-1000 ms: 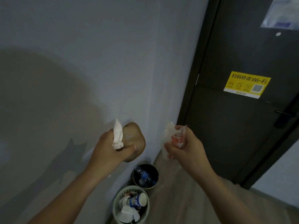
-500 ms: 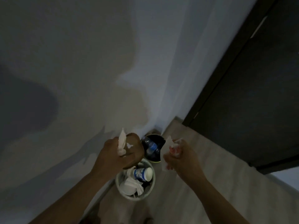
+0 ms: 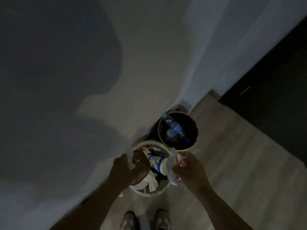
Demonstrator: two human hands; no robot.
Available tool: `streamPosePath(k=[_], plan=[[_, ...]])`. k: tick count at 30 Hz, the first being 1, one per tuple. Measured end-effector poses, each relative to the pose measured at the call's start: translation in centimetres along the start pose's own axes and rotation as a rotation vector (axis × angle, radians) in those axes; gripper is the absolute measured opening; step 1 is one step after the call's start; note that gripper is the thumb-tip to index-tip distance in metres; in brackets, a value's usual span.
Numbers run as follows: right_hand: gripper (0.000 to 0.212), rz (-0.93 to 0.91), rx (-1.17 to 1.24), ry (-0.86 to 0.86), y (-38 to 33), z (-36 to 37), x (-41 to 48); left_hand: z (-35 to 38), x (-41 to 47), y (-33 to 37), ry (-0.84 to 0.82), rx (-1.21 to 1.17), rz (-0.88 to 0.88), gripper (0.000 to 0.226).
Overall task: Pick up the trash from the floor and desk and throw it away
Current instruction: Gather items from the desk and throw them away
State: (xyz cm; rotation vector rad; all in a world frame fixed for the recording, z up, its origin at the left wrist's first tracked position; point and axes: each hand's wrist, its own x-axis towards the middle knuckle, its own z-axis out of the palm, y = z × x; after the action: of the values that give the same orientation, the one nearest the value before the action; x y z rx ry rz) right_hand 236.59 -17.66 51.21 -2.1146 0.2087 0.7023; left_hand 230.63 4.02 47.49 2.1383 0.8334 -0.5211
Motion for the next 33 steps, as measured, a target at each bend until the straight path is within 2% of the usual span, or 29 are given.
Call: streamPosePath(k=[6, 10, 14, 17, 21, 24, 26, 30, 33], plan=[[0.038, 0.039, 0.004, -0.004, 5.8, 3.3, 5.0, 6.8, 6.9, -2.6, -0.010, 0.040, -0.056, 0.052], [0.037, 0.018, -0.011, 0.005, 8.2, 4.6, 7.1, 9.3, 9.5, -3.5, -0.025, 0.012, -0.059, 0.071], [0.044, 0.028, 0.000, -0.005, 9.3, 5.4, 8.5, 10.5, 10.5, -4.7, -0.031, 0.038, -0.001, 0.054], [0.041, 0.038, -0.006, -0.011, 9.2, 6.2, 9.1, 10.4, 10.5, -5.6, -0.058, 0.098, -0.036, 0.055], [0.034, 0.006, 0.017, -0.036, 8.5, 8.1, 10.0, 9.6, 10.1, -6.7, -0.098, 0.180, 0.004, 0.040], [0.035, 0.000, 0.035, -0.088, 7.7, 9.9, 10.5, 8.6, 9.7, -7.7, -0.122, 0.243, -0.016, 0.043], [0.045, 0.005, 0.017, -0.136, 7.4, 10.9, 10.6, 8.1, 9.5, -8.4, -0.126, 0.271, -0.028, 0.046], [0.086, 0.014, -0.061, -0.103, 7.7, 12.0, 9.9, 7.0, 9.2, -9.3, -0.134, 0.298, 0.000, 0.043], [0.092, 0.010, -0.038, -0.060, 7.8, 12.6, 9.1, 6.2, 9.0, -9.6, -0.139, 0.294, 0.004, 0.040]])
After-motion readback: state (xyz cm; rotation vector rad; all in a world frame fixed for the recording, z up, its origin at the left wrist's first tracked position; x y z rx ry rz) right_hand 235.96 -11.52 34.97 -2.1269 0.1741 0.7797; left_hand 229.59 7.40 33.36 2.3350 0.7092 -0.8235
